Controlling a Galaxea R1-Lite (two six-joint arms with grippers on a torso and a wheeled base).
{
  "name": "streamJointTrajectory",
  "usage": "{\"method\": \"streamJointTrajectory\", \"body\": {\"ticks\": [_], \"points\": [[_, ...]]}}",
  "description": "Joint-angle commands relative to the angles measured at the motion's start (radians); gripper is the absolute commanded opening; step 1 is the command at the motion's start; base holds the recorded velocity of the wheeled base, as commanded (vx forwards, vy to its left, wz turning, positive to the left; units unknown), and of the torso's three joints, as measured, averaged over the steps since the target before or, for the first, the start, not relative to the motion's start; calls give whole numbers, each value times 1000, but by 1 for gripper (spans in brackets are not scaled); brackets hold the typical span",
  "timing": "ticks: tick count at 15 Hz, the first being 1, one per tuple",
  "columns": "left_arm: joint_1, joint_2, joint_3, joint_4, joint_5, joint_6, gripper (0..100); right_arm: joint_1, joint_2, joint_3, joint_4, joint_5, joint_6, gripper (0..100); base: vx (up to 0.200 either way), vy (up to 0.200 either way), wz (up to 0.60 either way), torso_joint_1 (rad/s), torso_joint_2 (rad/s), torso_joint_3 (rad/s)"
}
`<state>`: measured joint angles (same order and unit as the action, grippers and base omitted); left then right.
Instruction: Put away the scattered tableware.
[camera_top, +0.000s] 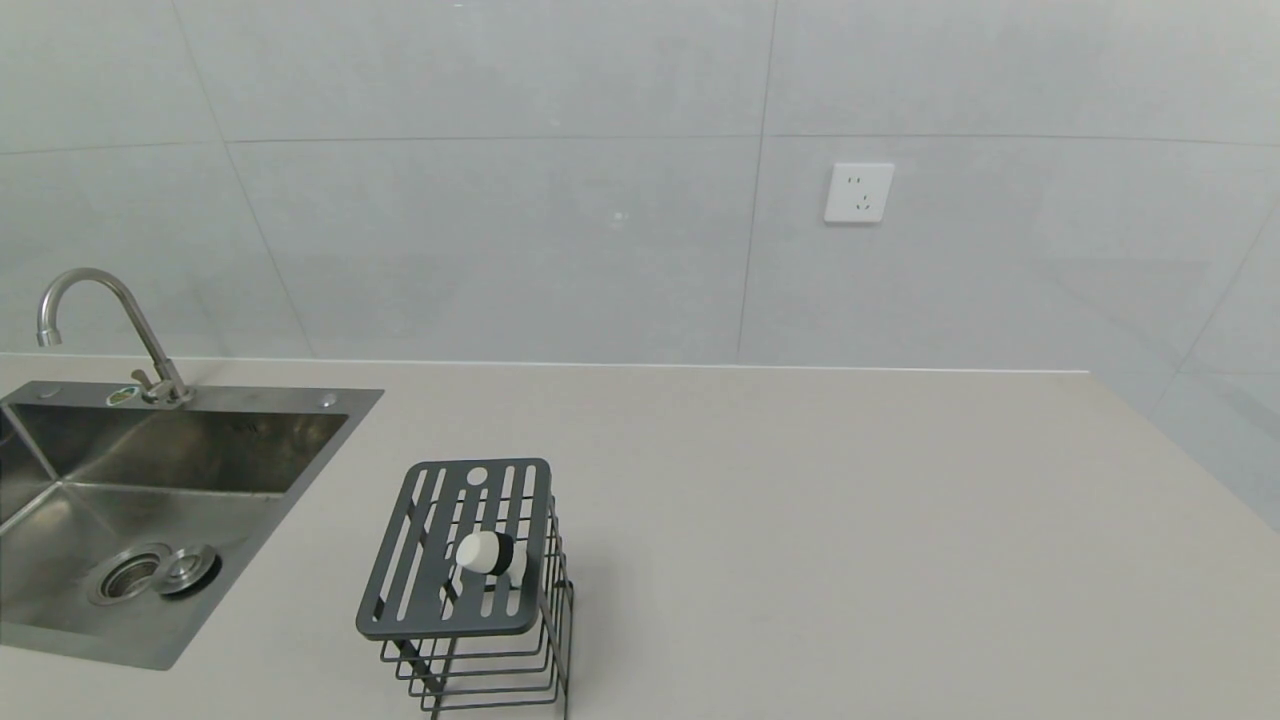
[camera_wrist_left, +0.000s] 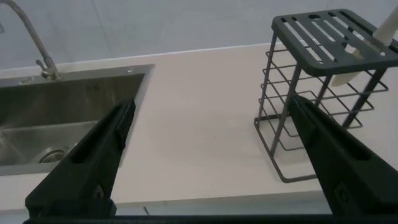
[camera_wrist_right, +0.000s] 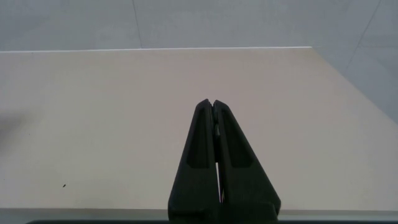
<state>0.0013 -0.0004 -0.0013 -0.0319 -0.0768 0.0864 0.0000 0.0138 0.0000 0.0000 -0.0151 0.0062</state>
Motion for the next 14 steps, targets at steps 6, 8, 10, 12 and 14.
{"method": "streamJointTrajectory", "body": {"ticks": [6,8,10,12,14], "points": [[0,0,1,24,29,-33,100,2,2,0,0,7,0,0,0,0,0,0,0,0],[0,0,1,26,29,-50,100,2,2,0,2,7,0,0,0,0,0,0,0,0],[0,0,1,26,29,-86,100,2,2,0,2,7,0,0,0,0,0,0,0,0],[0,0,1,26,29,-86,100,2,2,0,2,7,0,0,0,0,0,0,0,0],[0,0,1,26,29,-86,100,2,2,0,2,7,0,0,0,0,0,0,0,0]]}}
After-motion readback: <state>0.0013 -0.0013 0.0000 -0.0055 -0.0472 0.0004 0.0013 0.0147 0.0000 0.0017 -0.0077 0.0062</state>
